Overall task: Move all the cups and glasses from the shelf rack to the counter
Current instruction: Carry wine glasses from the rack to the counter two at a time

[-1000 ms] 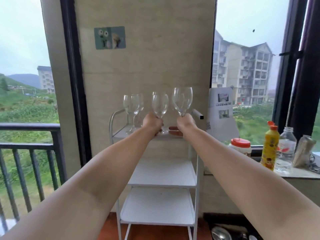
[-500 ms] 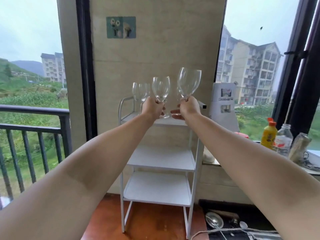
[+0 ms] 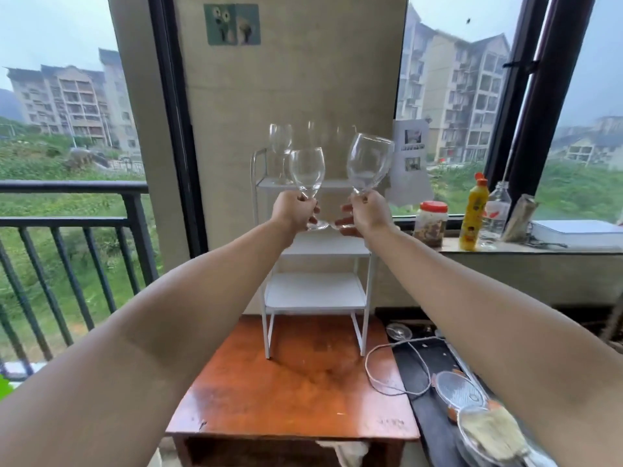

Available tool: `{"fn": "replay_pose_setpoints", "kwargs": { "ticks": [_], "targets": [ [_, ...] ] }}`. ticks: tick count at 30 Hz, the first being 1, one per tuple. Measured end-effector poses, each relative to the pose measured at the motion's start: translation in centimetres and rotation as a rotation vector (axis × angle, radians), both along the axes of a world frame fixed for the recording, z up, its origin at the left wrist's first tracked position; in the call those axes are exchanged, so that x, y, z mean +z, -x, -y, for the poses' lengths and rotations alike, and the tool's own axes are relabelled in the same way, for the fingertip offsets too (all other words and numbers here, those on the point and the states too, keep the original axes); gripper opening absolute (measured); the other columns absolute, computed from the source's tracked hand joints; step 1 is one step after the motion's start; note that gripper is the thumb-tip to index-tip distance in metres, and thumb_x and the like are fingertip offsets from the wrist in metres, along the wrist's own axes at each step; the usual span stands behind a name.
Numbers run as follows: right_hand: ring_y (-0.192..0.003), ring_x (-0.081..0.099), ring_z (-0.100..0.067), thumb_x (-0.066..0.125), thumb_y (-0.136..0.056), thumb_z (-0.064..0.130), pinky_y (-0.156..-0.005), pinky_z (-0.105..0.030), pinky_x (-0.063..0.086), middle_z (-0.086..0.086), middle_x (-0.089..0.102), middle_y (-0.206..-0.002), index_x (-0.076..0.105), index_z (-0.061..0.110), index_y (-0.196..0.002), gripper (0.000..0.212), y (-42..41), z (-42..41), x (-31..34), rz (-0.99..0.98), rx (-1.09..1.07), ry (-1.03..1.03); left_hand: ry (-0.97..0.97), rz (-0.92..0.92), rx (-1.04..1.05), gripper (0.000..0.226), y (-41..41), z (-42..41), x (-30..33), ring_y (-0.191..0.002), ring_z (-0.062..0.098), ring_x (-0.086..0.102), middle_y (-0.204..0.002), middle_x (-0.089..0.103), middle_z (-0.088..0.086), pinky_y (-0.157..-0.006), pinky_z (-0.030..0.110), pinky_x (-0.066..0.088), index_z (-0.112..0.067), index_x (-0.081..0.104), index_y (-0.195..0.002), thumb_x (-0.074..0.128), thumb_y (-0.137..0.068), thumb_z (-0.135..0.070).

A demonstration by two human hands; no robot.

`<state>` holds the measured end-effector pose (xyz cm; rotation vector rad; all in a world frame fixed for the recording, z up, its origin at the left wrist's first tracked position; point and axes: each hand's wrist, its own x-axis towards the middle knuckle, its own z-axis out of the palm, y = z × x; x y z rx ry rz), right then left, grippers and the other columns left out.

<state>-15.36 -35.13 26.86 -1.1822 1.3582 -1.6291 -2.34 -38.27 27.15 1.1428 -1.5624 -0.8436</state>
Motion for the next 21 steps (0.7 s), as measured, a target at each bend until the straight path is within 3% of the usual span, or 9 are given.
{"fn": "replay_pose_setpoints", "kwargs": {
  "ticks": [3,6,10,14,18,21],
  "targets": [
    [-0.038,0.062,-0.011,0.037,-0.102,0.019,-0.035,-0.02,0.046,-0.012,0.06,-0.096,0.047,0.004,-0.118,0.024,-0.4,-4.4,-3.2,0.022,-0.015,-0.06,-0.084,0.003,-0.064,0.029,-1.4,-3.8,-2.5,-0.033,-0.002,0.053,-0.07,0.06,0.002,-0.033,0.011,0.037,-0.011,0.056,-0.067,0.049,-0.095,-0.007],
    [-0.035,0.059,-0.008,0.037,-0.102,0.017,-0.034,-0.018,0.045,-0.008,0.058,-0.085,0.047,0.009,-0.097,0.014,-0.3,-8.9,-6.8,0.039,-0.042,-0.129,-0.187,0.009,-0.121,0.028,-2.1,-7.2,-6.3,-0.031,-0.004,0.052,-0.069,0.059,0.003,-0.032,0.01,0.036,-0.011,0.056,-0.068,0.049,-0.095,-0.007],
    [-0.033,0.057,-0.006,0.038,-0.102,0.016,-0.033,-0.016,0.043,-0.007,0.056,-0.078,0.048,0.006,-0.098,0.015,0.2,-13.8,-12.1,0.106,-0.095,-0.232,-0.313,0.048,-0.174,0.027,-2.0,-11.4,-12.3,-0.031,-0.005,0.052,-0.069,0.06,0.002,-0.032,0.009,0.035,-0.011,0.056,-0.07,0.05,-0.096,-0.01],
    [-0.036,0.055,-0.007,0.04,-0.101,0.018,-0.034,-0.016,0.042,-0.005,0.057,-0.073,0.05,0.012,-0.081,0.023,0.4,-19.4,-16.9,0.205,-0.117,-0.357,-0.437,0.115,-0.254,0.023,-1.3,-15.3,-17.2,-0.037,-0.004,0.056,-0.074,0.064,0.002,-0.037,0.011,0.037,-0.011,0.06,-0.075,0.052,-0.096,-0.013],
    [-0.037,0.054,-0.003,0.042,-0.101,0.02,-0.033,-0.015,0.042,-0.005,0.059,-0.079,0.052,0.013,-0.082,0.023,1.6,-24.7,-21.4,0.279,-0.163,-0.436,-0.53,0.152,-0.365,0.017,0.0,-18.8,-21.1,-0.059,0.01,0.057,-0.085,0.066,0.008,-0.05,0.018,0.043,-0.006,0.066,-0.089,0.054,-0.095,-0.017],
    [-0.04,0.054,-0.005,0.042,-0.101,0.018,-0.032,-0.014,0.041,-0.005,0.059,-0.081,0.052,0.013,-0.083,0.021,2.8,-28.8,-24.7,0.336,-0.245,-0.511,-0.616,0.194,-0.415,0.019,1.3,-21.7,-24.1,-0.056,0.011,0.056,-0.076,0.066,0.005,-0.053,0.021,0.043,-0.001,0.067,-0.095,0.057,-0.094,-0.017]
  ]
}}
